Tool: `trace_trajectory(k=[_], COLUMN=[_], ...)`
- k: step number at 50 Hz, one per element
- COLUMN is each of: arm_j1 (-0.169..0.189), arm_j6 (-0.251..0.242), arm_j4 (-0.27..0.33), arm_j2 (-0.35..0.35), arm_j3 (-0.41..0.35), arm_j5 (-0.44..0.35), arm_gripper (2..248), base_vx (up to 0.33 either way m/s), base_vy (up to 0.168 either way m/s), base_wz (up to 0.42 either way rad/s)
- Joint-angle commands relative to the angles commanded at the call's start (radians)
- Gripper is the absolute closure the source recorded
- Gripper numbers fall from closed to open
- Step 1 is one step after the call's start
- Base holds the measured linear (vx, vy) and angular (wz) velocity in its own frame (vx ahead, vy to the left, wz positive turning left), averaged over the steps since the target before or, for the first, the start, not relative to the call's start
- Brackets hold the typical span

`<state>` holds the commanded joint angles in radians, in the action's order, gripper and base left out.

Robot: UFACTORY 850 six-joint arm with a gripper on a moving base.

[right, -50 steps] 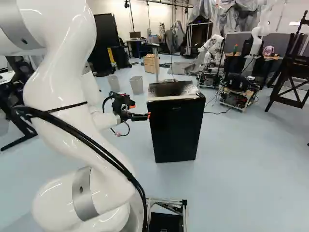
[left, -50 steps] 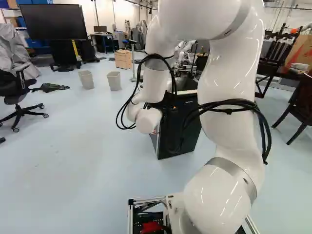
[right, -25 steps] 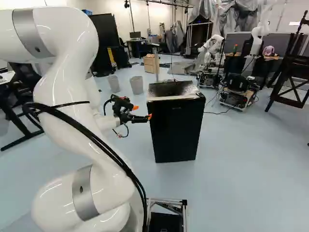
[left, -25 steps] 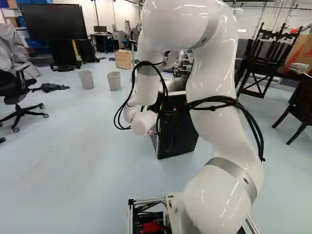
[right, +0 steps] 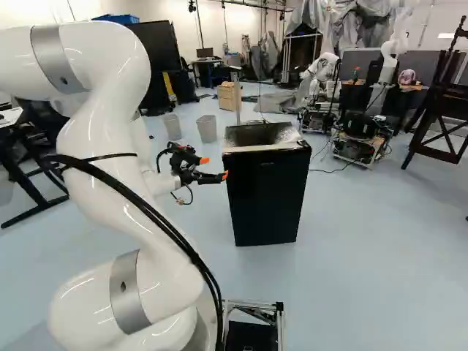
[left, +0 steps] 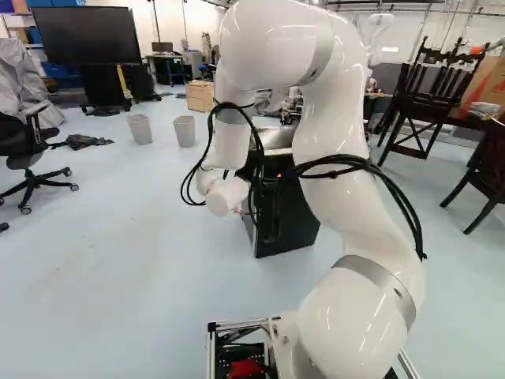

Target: Grab a drink from the fridge

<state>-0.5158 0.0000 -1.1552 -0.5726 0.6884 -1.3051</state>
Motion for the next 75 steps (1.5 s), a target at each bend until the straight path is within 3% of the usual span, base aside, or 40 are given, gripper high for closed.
trace_trajectory(k=[24, 75], arm_j1=[0.033, 0.083], arm_j6=[0.0, 0.0], arm_j4=[0.0, 0.0], arm_j2=[-0.045, -0.049], arm_j3=[0.075, 0.082], arm_j5=[0.0, 0.0], arm_gripper=[3, 3], base_vx=[0.0, 0.0], base_vy=[0.0, 0.0], base_wz=[0.0, 0.0])
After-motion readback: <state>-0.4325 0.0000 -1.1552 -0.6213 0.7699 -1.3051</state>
